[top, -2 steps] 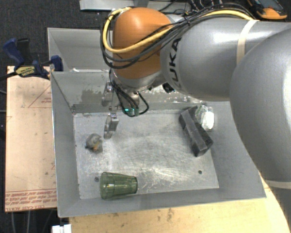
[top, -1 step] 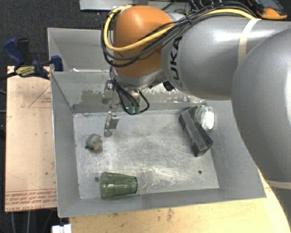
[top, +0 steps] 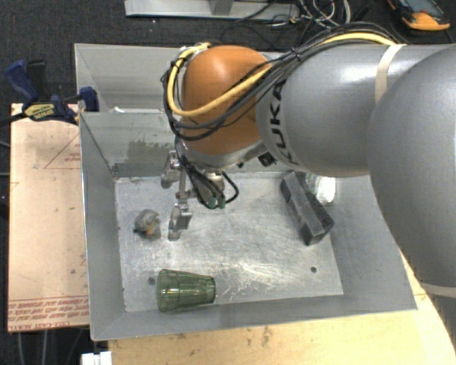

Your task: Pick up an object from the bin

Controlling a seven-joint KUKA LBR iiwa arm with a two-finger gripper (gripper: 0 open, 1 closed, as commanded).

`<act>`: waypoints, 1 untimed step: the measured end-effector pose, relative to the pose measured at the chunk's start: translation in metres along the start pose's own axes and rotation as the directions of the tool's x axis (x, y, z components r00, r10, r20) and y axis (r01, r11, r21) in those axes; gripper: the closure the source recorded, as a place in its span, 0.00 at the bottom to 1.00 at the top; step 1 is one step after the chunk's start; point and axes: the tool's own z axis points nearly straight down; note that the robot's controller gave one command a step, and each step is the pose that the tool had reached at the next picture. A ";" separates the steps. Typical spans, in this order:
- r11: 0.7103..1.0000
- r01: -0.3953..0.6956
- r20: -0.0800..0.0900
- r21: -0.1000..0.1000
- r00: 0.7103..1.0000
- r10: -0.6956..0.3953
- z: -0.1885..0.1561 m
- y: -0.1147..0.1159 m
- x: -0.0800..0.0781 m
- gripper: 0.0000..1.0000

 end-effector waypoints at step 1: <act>0.998 0.068 -0.008 0.000 0.998 -0.068 0.022 -0.022 0.025 0.00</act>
Offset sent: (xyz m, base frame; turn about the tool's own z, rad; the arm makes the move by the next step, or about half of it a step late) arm 0.0211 0.0092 -0.1107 0.0348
